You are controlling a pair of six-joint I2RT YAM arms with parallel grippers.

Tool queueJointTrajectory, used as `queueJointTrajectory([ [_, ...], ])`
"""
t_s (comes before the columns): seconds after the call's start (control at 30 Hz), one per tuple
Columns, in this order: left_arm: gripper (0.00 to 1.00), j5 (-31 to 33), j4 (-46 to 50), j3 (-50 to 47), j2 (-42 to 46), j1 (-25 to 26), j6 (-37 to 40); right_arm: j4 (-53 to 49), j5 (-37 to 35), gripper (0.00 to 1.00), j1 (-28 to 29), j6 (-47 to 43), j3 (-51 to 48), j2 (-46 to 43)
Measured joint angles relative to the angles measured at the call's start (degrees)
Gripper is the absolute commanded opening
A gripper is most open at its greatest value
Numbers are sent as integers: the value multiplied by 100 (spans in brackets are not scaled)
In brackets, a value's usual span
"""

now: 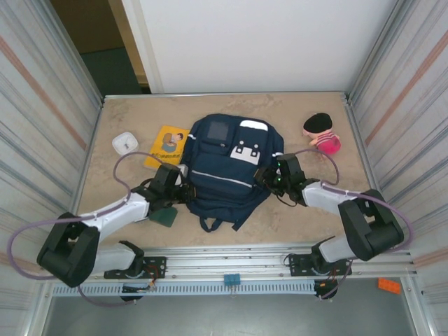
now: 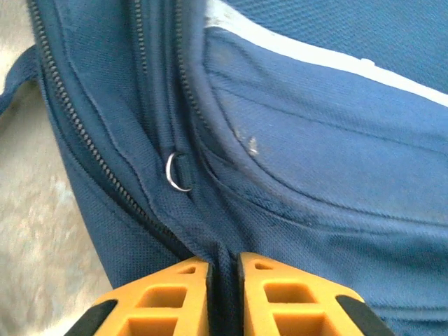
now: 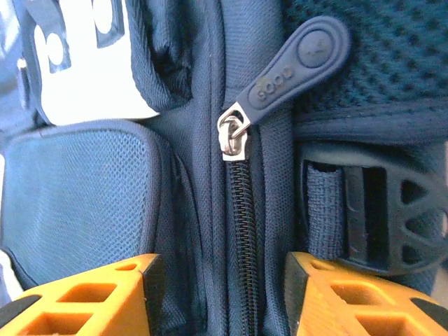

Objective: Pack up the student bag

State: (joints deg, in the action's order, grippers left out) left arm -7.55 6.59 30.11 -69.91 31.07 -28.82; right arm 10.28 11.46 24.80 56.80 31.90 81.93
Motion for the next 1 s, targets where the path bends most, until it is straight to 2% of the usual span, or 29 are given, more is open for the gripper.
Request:
queueJointTrajectory([
  [0.17,32,142,437,-61,883,214,52,63,-127,58,7,-46,90,20],
  [0.23,40,188,614,-42,1296,245,199,-116,-243,62,28,-120,90,-221],
  [0.33,49,221,796,111,1773,245,579,-664,-522,65,48,-332,96,-981],
  [0.47,53,83,704,389,1912,245,1432,-1263,-903,70,46,-570,90,-2350],
  [0.6,53,-376,560,636,1530,339,2756,-1473,-1062,73,48,-765,-63,-3473],
  [0.7,59,-557,579,1010,914,649,3886,-1729,-1169,76,48,-938,-284,-4170],
  [0.83,66,-688,737,1744,-120,1220,5495,-2162,-1220,78,48,-1222,-343,-4677],
  [1.0,70,-894,979,2426,-1351,1394,6852,-2507,-1318,78,48,-1530,-343,-4953],
])
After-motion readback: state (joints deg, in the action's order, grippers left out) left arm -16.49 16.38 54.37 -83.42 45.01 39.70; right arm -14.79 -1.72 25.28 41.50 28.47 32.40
